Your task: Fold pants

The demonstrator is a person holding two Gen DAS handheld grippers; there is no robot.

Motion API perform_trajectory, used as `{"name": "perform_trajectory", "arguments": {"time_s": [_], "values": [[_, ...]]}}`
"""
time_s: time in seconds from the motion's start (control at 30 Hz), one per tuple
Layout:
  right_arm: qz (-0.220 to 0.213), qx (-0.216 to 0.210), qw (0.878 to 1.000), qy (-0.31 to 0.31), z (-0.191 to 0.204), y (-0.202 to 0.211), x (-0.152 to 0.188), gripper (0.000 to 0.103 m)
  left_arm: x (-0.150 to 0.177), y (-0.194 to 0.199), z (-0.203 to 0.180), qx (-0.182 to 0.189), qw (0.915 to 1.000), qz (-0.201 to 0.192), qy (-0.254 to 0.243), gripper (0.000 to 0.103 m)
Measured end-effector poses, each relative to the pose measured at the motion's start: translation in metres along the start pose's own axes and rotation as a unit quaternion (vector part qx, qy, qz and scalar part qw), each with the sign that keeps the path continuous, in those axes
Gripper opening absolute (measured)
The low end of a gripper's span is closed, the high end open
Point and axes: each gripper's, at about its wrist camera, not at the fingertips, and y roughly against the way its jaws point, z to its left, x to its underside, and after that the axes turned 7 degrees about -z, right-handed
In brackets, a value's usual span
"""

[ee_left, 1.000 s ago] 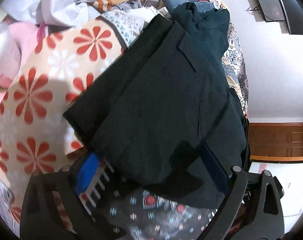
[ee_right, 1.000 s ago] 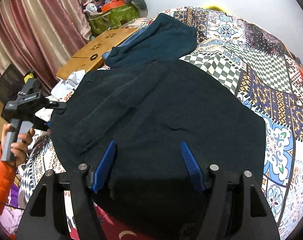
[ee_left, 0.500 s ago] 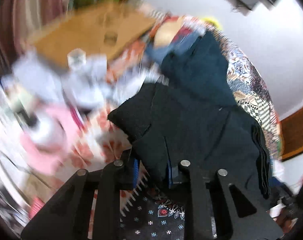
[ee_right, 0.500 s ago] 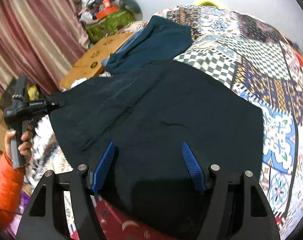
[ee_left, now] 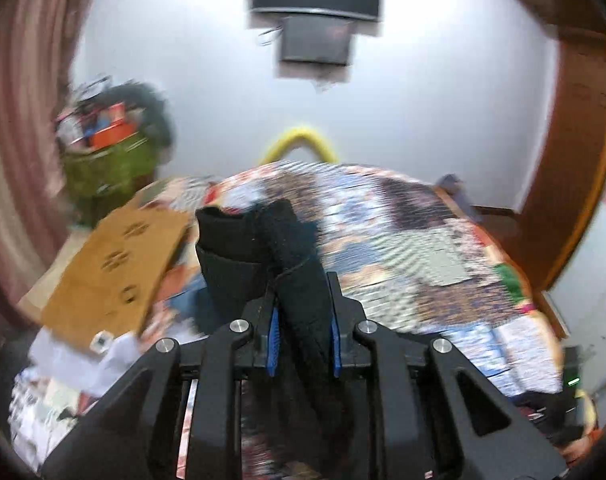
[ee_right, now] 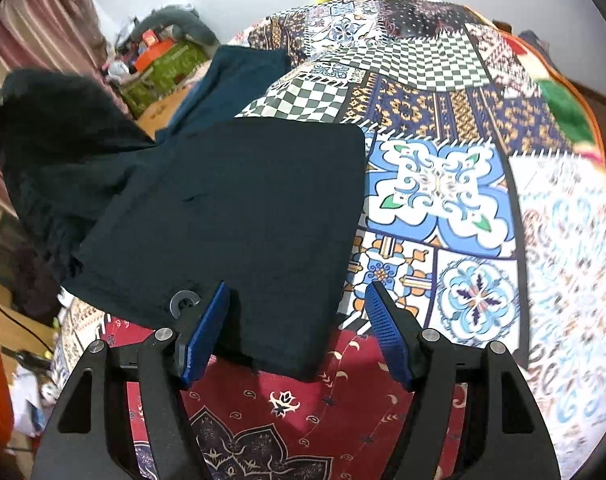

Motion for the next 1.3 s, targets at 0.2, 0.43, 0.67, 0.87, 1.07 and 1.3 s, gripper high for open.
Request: {"name": "perform_trajectory", "arguments": {"time_s": [0.2, 0.43, 0.67, 0.87, 1.07, 1.3], "values": [[-0.003, -0.014, 1.000, -0.002, -0.003, 0.000, 0.000, 0.066, -0.006, -0.023, -0.084, 0.085, 0.9960, 0.008, -0.025, 0.017], [-0.009, -0.012, 1.000, 0.002, -0.003, 0.005, 0.004, 0.066, 0.038, -0.064, -0.148, 0.164, 0.9797, 0.113, -0.024, 0.017], [-0.011, -0.007, 1.000, 0.010, 0.000, 0.016, 0.011, 0.066, 0.083, -0.074, -0.172, 0.193, 0.9560, 0.213, -0.057, 0.022], [-0.007, -0.006, 1.000, 0.022, 0.007, 0.025, 0.021, 0.067, 0.084, -0.051, -0.168, 0.179, 0.9621, 0.193, -0.071, 0.080], [-0.008, -0.016, 1.000, 0.022, 0.011, 0.028, 0.025, 0.067, 0.058, -0.047, -0.143, 0.115, 0.9776, 0.129, -0.120, 0.097], [-0.012, -0.021, 0.999, 0.022, 0.016, 0.028, 0.024, 0.067, 0.032, -0.118, -0.070, 0.039, 0.9839, 0.153, -0.084, 0.097]]}}
